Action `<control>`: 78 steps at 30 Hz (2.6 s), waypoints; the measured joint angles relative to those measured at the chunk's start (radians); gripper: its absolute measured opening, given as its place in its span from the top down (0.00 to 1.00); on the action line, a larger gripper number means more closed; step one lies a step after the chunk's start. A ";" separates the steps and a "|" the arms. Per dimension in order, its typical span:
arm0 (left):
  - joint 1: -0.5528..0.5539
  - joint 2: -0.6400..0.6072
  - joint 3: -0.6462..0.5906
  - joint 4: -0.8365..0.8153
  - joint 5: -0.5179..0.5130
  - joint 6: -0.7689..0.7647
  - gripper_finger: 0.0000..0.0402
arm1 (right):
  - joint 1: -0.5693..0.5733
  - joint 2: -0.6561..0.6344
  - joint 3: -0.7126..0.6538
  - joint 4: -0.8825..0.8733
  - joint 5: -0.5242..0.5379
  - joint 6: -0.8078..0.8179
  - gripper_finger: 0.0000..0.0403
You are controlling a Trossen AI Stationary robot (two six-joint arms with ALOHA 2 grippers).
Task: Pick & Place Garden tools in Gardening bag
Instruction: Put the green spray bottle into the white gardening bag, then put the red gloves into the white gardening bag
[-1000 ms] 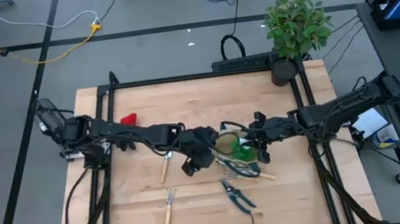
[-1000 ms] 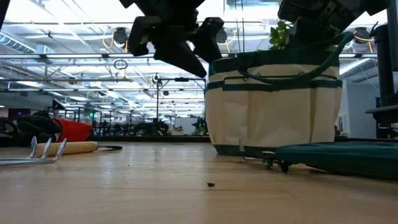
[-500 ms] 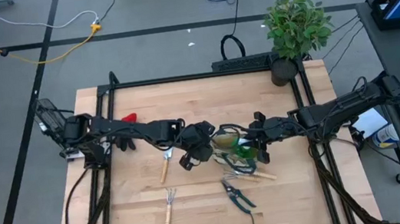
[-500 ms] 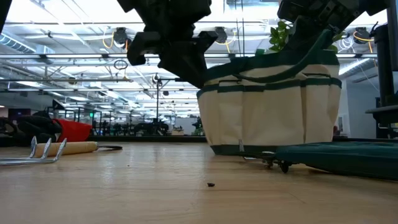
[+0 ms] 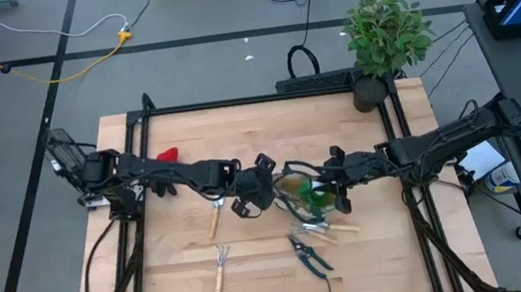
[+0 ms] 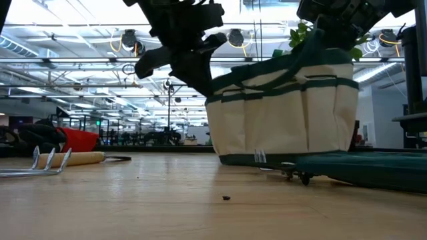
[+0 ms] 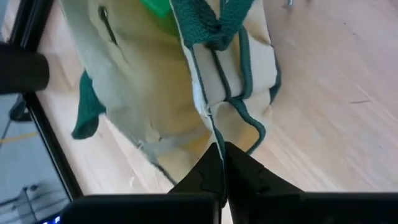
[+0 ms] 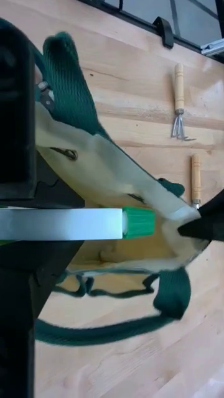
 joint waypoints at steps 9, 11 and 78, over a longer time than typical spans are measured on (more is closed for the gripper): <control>-0.010 0.000 0.000 -0.054 -0.086 -0.015 0.98 | 0.001 -0.006 0.000 -0.003 -0.138 -0.062 0.88; -0.010 -0.002 0.000 -0.056 -0.089 -0.011 0.99 | 0.001 -0.007 0.000 0.003 -0.170 -0.098 0.88; -0.023 -0.150 -0.001 -0.051 -0.229 -0.150 0.81 | -0.033 -0.081 0.000 0.126 -0.249 -0.364 0.58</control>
